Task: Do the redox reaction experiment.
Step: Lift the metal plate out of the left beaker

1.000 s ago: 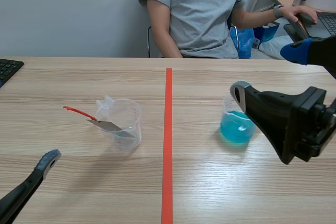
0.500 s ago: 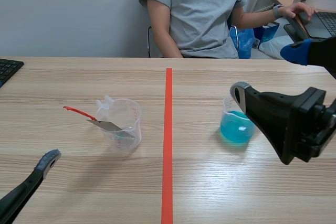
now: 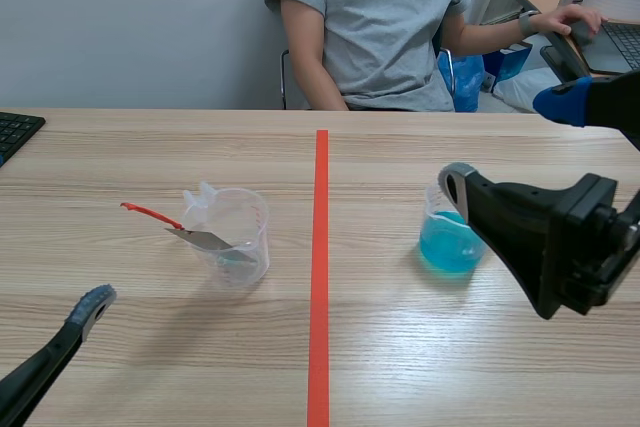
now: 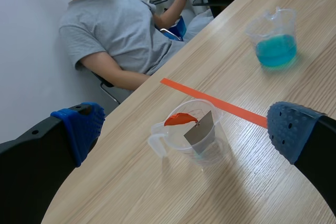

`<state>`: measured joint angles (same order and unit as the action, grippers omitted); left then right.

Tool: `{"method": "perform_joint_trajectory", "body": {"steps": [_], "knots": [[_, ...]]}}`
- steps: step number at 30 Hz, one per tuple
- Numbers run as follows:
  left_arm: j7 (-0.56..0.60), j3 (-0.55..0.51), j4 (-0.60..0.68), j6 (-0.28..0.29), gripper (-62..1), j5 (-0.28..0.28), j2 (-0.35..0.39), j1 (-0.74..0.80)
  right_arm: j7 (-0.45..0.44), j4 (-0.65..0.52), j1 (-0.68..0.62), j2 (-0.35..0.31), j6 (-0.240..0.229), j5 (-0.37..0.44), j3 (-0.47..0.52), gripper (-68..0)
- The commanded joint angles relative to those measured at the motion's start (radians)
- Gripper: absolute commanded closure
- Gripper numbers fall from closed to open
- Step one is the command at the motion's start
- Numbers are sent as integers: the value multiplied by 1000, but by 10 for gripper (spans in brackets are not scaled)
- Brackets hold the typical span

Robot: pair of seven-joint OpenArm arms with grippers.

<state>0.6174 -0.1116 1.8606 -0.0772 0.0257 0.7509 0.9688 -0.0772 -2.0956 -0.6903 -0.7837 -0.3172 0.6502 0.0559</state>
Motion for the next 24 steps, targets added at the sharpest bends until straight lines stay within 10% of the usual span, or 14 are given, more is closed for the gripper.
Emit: {"method": "perform_joint_trajectory", "body": {"steps": [1,24], "knots": [[10,-1,10,-2,-623,3,-5,-2,-15,-6,12,-3,-16,3,2,-679],[-31,-2,10,-43,-623,3,-5,66,-24,-6,40,-3,-73,-124,-5,-679]]}}
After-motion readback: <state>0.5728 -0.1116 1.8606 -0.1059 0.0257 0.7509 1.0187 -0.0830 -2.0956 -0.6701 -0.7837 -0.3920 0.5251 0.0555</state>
